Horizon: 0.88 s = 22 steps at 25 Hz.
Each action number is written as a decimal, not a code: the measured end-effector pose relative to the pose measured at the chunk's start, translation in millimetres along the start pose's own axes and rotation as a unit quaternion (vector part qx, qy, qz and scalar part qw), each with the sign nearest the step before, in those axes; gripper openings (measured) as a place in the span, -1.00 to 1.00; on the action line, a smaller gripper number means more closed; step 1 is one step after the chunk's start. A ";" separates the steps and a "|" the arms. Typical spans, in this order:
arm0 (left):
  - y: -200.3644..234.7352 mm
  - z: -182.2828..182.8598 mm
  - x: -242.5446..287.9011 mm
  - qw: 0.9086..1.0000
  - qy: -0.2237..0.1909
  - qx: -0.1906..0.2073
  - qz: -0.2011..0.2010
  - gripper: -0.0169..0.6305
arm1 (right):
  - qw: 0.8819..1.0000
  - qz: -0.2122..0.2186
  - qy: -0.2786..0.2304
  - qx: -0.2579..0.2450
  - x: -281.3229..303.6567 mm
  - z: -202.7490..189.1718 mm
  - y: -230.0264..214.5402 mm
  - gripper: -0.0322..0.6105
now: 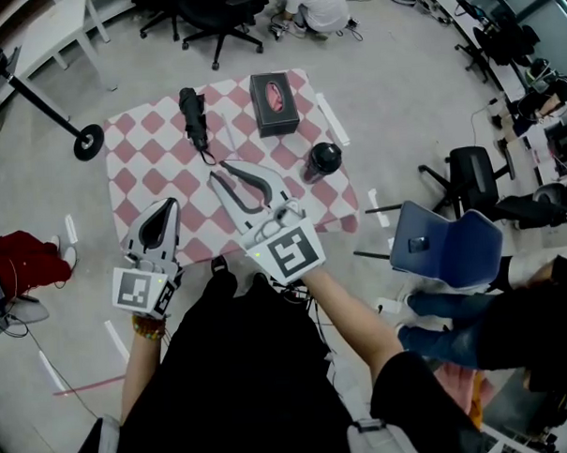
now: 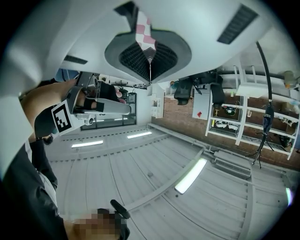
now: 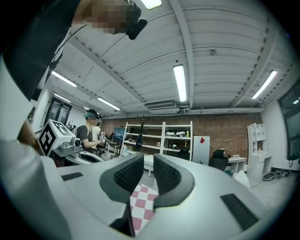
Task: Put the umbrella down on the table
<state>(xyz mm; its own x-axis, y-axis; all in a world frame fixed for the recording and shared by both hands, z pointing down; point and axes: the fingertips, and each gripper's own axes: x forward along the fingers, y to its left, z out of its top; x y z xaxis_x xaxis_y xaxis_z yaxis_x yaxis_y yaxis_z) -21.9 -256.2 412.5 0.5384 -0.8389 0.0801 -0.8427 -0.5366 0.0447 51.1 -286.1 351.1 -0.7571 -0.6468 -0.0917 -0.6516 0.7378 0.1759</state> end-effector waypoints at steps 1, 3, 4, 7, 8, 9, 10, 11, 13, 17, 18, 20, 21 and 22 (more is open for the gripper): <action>-0.5 -0.7 -0.3 1.000 0.000 0.000 0.000 -0.91 | 1.000 0.000 0.001 0.003 -0.9 -2.5 1.8 -0.69; -0.8 -1.6 -1.5 1.000 0.000 -0.002 0.000 -0.91 | 1.000 -0.002 0.003 0.010 -3.1 -7.4 4.8 -0.70; -0.8 -2.1 -2.0 1.000 0.000 -0.003 0.001 -0.91 | 1.000 -0.005 0.006 0.014 -4.7 -10.6 6.0 -0.71; -0.9 -4.4 -2.7 1.000 0.000 -0.004 0.001 -0.91 | 0.999 -0.013 0.022 0.024 -10.4 -23.6 8.1 -0.72; -0.7 -5.3 -2.5 1.000 0.000 -0.004 0.002 -0.91 | 0.999 -0.014 0.026 0.030 -11.8 -27.6 8.6 -0.72; -0.6 -6.3 -2.2 1.000 0.001 -0.004 0.002 -0.91 | 0.999 -0.014 0.029 0.036 -12.9 -31.3 9.6 -0.72; -0.4 -7.3 -1.9 1.000 0.001 -0.004 0.002 -0.91 | 0.999 -0.011 0.034 0.039 -13.7 -34.9 11.5 -0.73; -0.4 -8.2 -1.9 1.000 0.002 -0.004 0.002 -0.91 | 0.999 -0.006 0.039 0.037 -14.3 -38.2 14.1 -0.73; -0.8 -10.3 -2.5 1.000 0.003 -0.006 0.001 -0.91 | 0.998 0.002 0.050 0.029 -15.6 -43.9 20.1 -0.74; -3.0 -15.8 -2.8 1.000 0.007 -0.010 0.001 -0.91 | 0.997 0.006 0.065 0.039 -15.8 -54.8 30.7 -0.75; -3.5 -17.2 -2.4 1.000 0.008 -0.010 0.000 -0.91 | 0.997 0.008 0.068 0.039 -15.3 -57.2 33.3 -0.75; -4.2 -19.2 -1.9 1.000 0.010 -0.011 0.000 -0.91 | 0.996 0.014 0.075 0.034 -14.8 -61.1 37.9 -0.76; -4.1 -19.9 -2.4 1.000 0.011 -0.012 0.000 -0.91 | 0.996 0.017 0.080 0.031 -14.5 -62.4 40.4 -0.76; -3.7 -20.7 -3.2 1.000 0.013 -0.013 0.001 -0.91 | 0.996 0.019 0.083 0.030 -13.9 -63.5 43.3 -0.77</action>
<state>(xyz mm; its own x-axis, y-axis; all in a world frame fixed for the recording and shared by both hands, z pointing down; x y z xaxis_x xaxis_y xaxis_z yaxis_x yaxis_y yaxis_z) -20.7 -249.7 432.6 0.5363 -0.8374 0.1053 -0.8440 -0.5318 0.0696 36.4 -257.4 422.2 -0.7665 -0.6374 0.0787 -0.6277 0.7695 0.1177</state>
